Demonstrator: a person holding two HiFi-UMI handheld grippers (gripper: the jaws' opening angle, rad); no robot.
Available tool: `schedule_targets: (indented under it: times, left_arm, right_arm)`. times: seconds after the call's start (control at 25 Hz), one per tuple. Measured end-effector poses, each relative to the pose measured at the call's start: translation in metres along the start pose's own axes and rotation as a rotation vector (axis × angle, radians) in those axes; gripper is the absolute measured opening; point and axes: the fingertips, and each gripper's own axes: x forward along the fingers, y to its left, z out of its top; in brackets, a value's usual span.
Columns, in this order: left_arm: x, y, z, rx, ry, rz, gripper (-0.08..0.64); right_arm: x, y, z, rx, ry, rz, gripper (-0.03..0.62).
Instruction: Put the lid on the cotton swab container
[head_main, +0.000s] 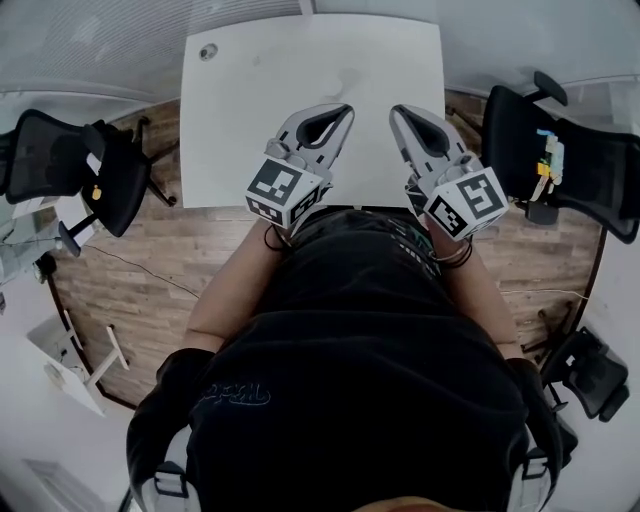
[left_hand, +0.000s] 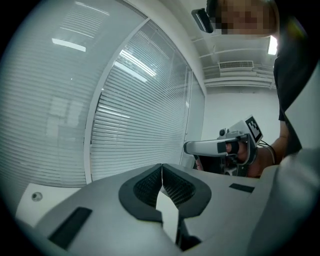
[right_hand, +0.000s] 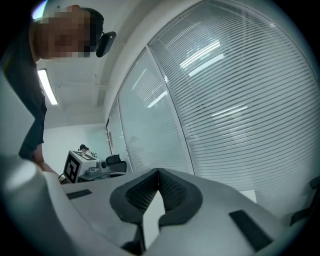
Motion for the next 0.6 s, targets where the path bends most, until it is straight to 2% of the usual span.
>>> schedule_targets:
  times: [0.24,0.6]
  left_arm:
    - [0.015,0.019,-0.018,0.005,0.038,0.052,0.017]
    - [0.031,0.045,-0.04,0.059,0.032,0.133,0.018]
  right_arm:
    - [0.01,-0.015,-0.001,0.009,0.019,0.035,0.023]
    - [0.016,-0.03,-0.007,0.016,0.055,0.065,0.023]
